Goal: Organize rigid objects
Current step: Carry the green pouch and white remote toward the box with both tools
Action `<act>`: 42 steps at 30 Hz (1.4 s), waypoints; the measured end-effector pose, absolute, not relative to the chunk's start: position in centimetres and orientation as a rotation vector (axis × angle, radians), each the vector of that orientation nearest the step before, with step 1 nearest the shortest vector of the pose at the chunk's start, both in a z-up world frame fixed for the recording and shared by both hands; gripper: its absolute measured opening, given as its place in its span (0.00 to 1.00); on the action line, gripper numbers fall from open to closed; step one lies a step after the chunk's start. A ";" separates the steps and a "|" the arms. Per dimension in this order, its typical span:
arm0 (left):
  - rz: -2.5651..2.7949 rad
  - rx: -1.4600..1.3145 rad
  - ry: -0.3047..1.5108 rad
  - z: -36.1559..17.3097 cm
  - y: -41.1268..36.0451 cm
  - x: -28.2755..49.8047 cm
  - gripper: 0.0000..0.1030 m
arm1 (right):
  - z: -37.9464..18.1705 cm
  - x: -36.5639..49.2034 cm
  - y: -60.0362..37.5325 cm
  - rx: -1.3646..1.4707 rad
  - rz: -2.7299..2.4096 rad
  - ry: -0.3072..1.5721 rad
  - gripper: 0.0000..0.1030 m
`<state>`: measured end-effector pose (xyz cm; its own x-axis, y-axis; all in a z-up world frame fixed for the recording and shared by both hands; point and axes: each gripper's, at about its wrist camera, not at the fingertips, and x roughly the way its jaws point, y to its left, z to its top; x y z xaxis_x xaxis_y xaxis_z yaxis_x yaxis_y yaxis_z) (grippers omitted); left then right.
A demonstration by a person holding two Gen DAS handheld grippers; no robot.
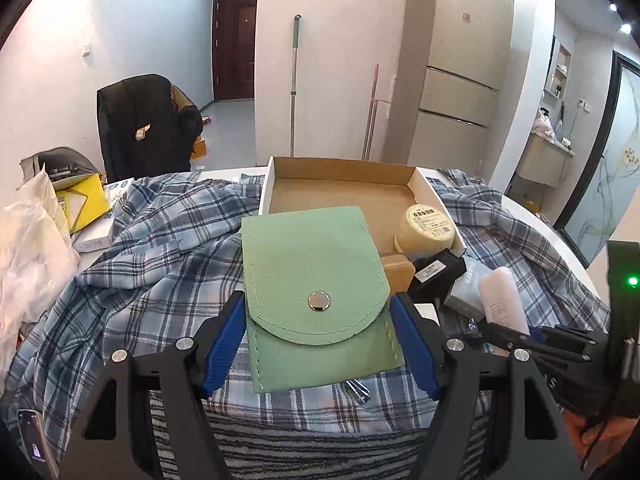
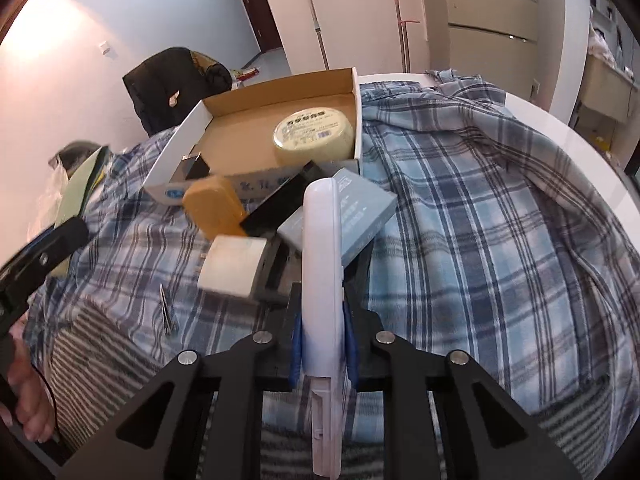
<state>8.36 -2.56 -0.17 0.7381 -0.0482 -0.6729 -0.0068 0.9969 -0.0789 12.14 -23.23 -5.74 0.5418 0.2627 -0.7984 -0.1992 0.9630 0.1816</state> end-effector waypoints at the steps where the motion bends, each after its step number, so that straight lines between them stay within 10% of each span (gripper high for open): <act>1: -0.027 -0.079 0.736 -0.3 -2.6 8.3 0.72 | -5.6 11.9 -23.1 0.066 0.269 0.949 0.16; 30: -0.076 -0.141 0.533 13.2 -0.6 13.3 0.72 | 10.5 17.5 -21.5 0.176 0.236 0.640 0.16; 42: -0.208 -0.146 0.691 7.3 0.8 22.3 0.72 | 8.3 26.3 -17.4 0.295 0.251 0.708 0.16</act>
<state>22.32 0.83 7.34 0.7514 -0.2378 -0.6155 0.1412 0.9691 -0.2020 26.28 -17.39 8.34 0.7332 0.3232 -0.5983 -0.1256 0.9291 0.3480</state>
